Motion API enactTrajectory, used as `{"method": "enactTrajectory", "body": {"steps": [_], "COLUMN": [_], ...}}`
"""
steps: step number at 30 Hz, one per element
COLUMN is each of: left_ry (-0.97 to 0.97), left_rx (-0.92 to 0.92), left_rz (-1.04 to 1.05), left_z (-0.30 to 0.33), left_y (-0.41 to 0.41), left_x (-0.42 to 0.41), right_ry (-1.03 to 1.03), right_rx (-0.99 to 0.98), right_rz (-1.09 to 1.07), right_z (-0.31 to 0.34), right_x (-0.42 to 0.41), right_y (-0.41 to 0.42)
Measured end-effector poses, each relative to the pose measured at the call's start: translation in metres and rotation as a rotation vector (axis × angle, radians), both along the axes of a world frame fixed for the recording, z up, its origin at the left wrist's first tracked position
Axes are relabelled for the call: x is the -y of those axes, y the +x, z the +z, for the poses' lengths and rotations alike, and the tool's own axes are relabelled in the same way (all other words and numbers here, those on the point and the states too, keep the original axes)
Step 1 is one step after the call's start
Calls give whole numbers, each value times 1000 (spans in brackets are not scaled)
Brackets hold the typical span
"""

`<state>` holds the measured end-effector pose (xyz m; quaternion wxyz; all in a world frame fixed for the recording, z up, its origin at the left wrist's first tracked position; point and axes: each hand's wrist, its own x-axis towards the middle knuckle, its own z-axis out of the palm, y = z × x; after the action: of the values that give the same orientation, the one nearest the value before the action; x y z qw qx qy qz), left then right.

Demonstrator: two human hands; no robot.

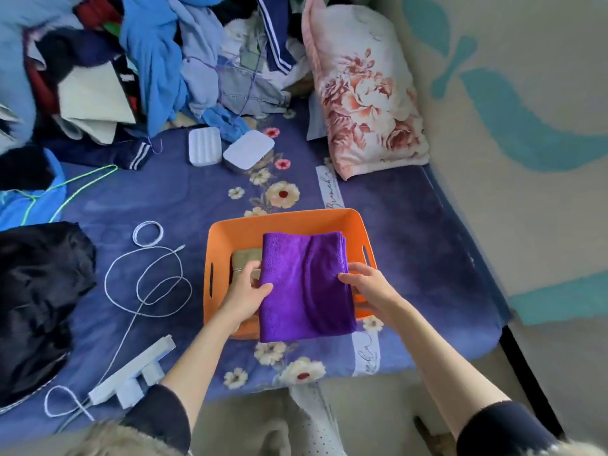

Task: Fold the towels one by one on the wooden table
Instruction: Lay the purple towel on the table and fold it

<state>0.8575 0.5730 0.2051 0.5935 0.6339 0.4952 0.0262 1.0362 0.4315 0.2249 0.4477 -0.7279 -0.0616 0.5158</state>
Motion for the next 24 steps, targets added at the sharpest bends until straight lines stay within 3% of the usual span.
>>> {"method": "enactTrajectory", "body": {"steps": [8, 13, 24], "left_ry": [75, 166, 364], "left_rx": [-323, -571, -778], "left_rz": [133, 95, 107], "left_z": [-82, -124, -150], "left_y": [15, 12, 28], "left_x": [-54, -73, -88], "right_ry": [-185, -248, -286], "right_rx": [-109, -121, -113], "right_rz": [122, 188, 275], "right_z": [-101, -148, -200], "right_x": [-93, -128, -160], "right_y": [15, 9, 8]}}
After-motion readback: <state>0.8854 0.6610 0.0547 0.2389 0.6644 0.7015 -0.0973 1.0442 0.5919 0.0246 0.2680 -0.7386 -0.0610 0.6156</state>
